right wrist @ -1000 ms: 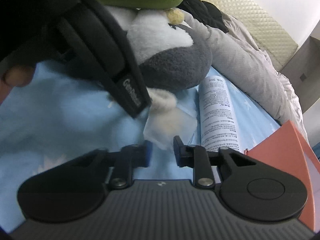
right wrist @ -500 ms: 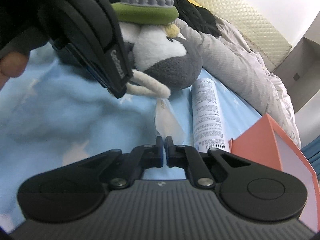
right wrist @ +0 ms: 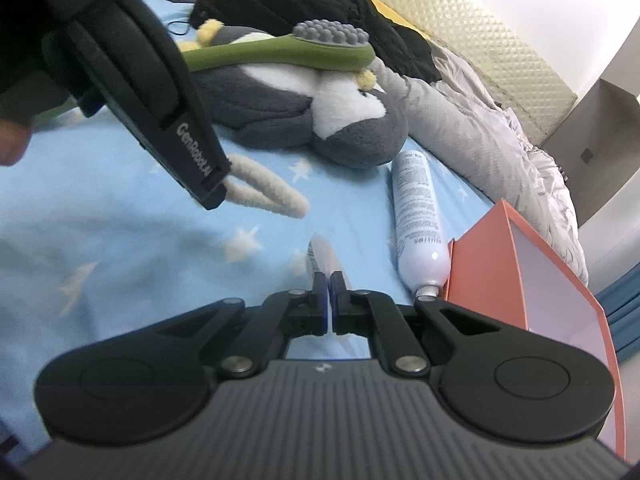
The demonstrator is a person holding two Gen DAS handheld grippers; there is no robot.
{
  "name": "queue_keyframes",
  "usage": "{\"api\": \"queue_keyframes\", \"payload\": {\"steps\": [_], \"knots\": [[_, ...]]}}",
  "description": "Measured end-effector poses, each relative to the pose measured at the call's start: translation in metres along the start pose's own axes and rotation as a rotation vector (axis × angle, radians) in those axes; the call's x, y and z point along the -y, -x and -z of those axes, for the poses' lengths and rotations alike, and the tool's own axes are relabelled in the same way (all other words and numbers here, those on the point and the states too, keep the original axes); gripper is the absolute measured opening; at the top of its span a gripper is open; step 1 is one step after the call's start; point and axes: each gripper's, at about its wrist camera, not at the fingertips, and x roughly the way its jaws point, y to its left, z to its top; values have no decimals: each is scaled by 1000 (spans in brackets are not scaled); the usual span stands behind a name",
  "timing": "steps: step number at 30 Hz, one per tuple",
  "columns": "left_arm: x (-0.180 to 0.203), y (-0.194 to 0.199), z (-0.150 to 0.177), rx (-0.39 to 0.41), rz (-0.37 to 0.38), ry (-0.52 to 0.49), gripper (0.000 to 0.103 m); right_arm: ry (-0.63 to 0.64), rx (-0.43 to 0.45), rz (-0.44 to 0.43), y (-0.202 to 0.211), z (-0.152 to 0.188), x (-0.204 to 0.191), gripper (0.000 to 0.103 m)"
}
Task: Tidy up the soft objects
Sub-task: 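Lift the keychain with the left tool while the right tool grasps the clear bag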
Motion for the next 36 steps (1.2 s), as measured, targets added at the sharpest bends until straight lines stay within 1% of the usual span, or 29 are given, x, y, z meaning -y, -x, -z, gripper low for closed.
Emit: {"api": "queue_keyframes", "payload": {"steps": [7,11,14,16,17,18,20,22,23,24,25,27,29,33,36], "knots": [[3,22,39,-30,6,-6,22,11,-14,-26,33,23,-26,5],[3,31,62,-54,22,9,22,-17,-40,-55,45,36,-35,5],[3,30,71,-65,23,18,22,-84,-71,-81,47,43,-35,7],[2,30,77,-73,23,22,22,-167,-84,-137,50,47,-29,9],[2,31,78,-74,22,23,22,-221,-94,-170,50,49,-25,13],[3,32,79,-74,22,22,22,-257,-102,-186,49,51,-23,25],[3,34,82,-71,21,18,22,-332,-113,-218,49,56,-19,38],[2,35,83,-71,19,20,22,-419,-114,-271,49,61,-14,45],[2,36,84,-71,18,23,22,-459,-116,-288,49,63,-12,52],[1,36,85,-70,17,28,22,-495,-117,-295,49,64,-10,60],[1,36,85,-69,16,34,22,-523,-114,-299,50,66,-8,62],[0,37,85,-67,10,42,22,-593,-99,-309,52,69,-4,72],[-1,36,85,-65,1,46,22,-661,-84,-297,52,73,1,72],[-5,34,84,-64,-5,65,22,-743,-101,-242,42,77,8,72],[-6,33,83,-62,-10,71,22,-800,-114,-251,32,81,13,72]]}}
